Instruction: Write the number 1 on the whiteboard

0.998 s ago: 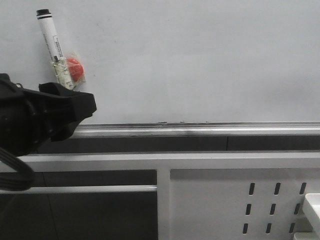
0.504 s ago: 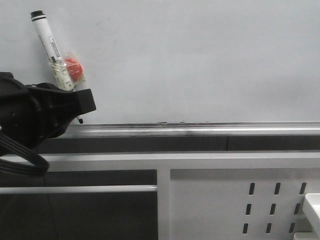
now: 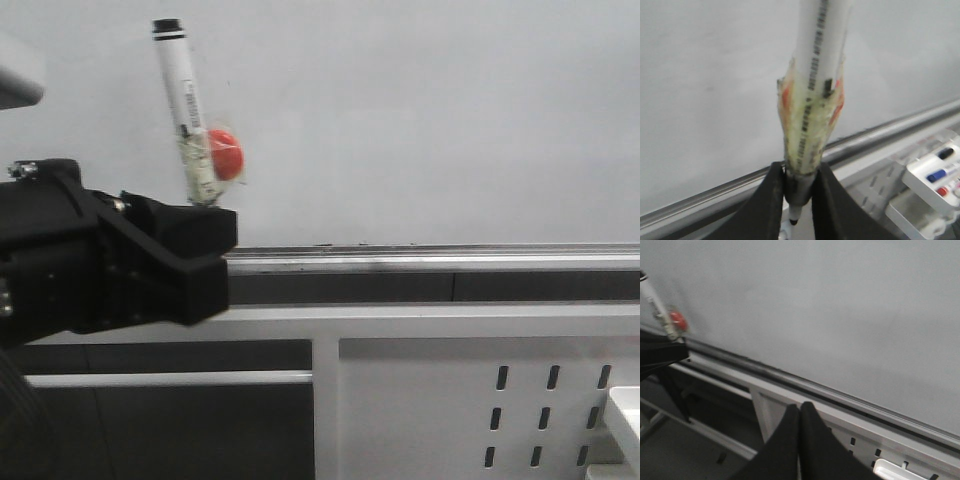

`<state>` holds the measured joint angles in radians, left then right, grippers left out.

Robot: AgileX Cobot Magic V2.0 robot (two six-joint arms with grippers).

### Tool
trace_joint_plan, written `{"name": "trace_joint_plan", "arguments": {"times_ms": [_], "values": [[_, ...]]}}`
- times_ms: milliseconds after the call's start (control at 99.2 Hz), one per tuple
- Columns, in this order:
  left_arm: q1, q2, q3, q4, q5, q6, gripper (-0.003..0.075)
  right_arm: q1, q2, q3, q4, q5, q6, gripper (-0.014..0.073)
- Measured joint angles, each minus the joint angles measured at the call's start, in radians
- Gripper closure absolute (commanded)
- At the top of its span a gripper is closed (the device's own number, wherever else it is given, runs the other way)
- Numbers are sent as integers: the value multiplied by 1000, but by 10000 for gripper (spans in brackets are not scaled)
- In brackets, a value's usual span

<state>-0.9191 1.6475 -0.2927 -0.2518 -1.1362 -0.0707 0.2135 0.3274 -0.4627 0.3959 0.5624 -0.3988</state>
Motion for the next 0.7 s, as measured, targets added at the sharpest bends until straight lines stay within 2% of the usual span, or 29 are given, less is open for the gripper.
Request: {"name": "trace_joint_plan", "arguments": {"times_ms": [141, 212, 292, 464, 514, 574, 695], "values": [[-3, -21, -4, 99, 11, 88, 740, 126, 115, -87, 2, 62, -75, 662], [-5, -61, -25, 135, 85, 173, 740, 181, 192, -136, 2, 93, -94, 650], [-5, -122, -65, 164, 276, 275, 740, 230, 289, -195, 2, 117, -118, 569], [-5, -260, -179, 176, 758, 513, 740, 319, 488, -297, 2, 127, -157, 247], [-5, -290, -210, 178, 871, 568, 740, 341, 535, -321, 2, 123, -157, 186], [-5, -311, -241, 180, 978, 598, 740, 356, 581, -346, 2, 118, -157, 158], [-5, -329, -280, 198, 1105, 617, 740, 373, 665, -380, 2, 116, -159, 161]]}}
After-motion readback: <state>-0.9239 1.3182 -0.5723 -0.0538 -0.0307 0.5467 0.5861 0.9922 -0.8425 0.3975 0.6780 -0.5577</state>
